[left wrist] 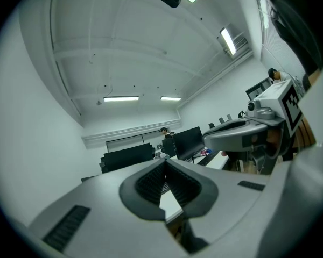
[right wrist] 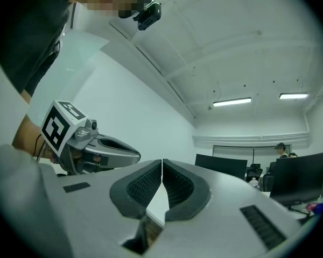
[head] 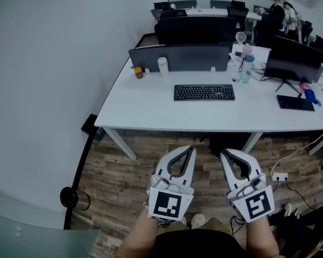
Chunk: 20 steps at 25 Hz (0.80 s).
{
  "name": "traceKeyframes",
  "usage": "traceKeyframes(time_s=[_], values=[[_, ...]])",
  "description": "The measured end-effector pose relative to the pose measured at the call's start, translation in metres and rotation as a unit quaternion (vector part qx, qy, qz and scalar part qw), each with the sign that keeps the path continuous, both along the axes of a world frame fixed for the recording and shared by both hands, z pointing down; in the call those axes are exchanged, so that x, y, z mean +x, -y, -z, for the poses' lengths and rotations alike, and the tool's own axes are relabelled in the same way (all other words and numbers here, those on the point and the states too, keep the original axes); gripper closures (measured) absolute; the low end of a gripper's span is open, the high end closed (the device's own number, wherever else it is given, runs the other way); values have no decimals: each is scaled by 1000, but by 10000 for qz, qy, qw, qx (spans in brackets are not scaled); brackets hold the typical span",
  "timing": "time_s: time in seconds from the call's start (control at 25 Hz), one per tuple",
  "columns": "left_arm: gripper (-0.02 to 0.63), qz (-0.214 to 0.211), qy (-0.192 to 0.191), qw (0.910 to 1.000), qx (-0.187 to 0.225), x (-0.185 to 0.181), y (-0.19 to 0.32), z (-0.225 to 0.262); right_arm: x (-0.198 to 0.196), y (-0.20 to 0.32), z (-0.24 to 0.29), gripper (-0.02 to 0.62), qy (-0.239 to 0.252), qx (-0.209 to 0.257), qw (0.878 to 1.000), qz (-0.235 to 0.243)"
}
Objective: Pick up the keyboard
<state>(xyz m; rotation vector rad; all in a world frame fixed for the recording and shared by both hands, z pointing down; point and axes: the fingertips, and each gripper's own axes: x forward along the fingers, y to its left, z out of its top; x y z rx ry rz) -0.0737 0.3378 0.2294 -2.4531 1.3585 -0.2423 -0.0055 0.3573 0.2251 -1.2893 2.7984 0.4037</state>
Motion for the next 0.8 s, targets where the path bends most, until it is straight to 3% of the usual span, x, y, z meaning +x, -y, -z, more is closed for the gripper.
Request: traceKeyframes(time_s=[0.8], values=[[598,-132,67,9997,196,45,-12,9,41,-15,-1,565,82,35,10000,-36]])
